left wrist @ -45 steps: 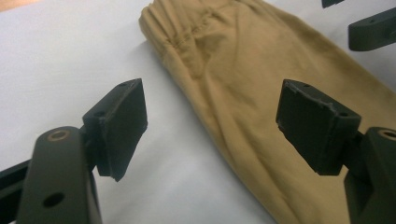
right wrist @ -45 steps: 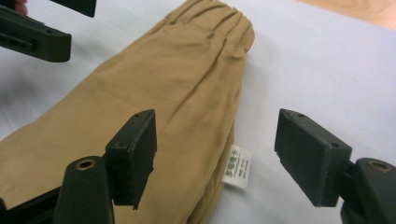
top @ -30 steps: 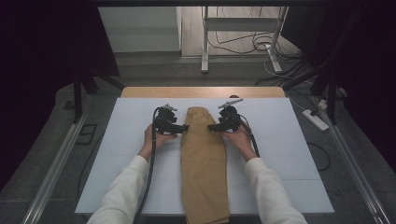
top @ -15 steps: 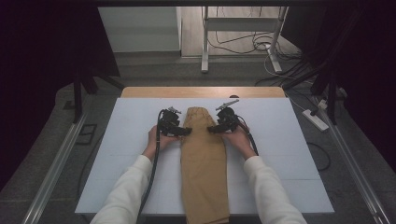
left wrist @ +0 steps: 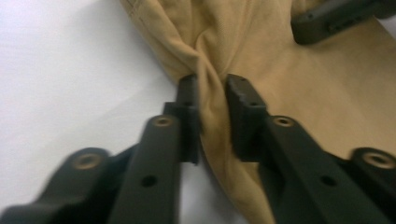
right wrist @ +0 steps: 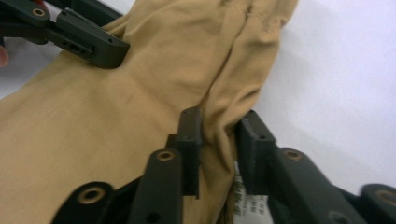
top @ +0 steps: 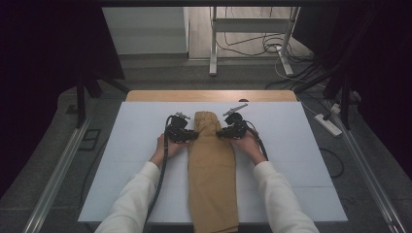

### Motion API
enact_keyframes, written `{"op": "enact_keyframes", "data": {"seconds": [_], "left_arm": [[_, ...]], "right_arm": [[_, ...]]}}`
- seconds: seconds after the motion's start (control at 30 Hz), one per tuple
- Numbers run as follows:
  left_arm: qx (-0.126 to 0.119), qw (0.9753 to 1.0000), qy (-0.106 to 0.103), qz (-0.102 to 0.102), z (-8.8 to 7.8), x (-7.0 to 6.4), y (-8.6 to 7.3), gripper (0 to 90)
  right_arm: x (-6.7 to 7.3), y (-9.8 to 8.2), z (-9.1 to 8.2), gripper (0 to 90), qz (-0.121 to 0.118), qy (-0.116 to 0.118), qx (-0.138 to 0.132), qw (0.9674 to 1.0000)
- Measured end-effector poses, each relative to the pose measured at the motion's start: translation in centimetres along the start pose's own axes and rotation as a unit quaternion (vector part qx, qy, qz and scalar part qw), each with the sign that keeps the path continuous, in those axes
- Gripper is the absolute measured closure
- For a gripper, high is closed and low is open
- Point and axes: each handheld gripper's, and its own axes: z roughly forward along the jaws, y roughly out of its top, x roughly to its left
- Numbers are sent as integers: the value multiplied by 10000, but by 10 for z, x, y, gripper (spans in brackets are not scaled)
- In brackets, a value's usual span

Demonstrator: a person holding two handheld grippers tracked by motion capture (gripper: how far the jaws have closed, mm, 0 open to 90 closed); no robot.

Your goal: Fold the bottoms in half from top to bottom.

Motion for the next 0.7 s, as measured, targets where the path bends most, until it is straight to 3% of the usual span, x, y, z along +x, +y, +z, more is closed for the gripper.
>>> {"op": "enact_keyframes", "data": {"seconds": [0.1,0.4,0.7], "left_arm": [[1,10000,-39,40,0,0,0,807],[-186,9995,7,261,-9,-6,4,832],[-529,9970,115,557,-25,-14,15,828]], "right_arm": [[-1,-1,-1,795,89,47,10,9999],[6,3,-11,814,-247,-120,-7,9996],[7,8,-28,814,-457,-253,-296,9982]]}}
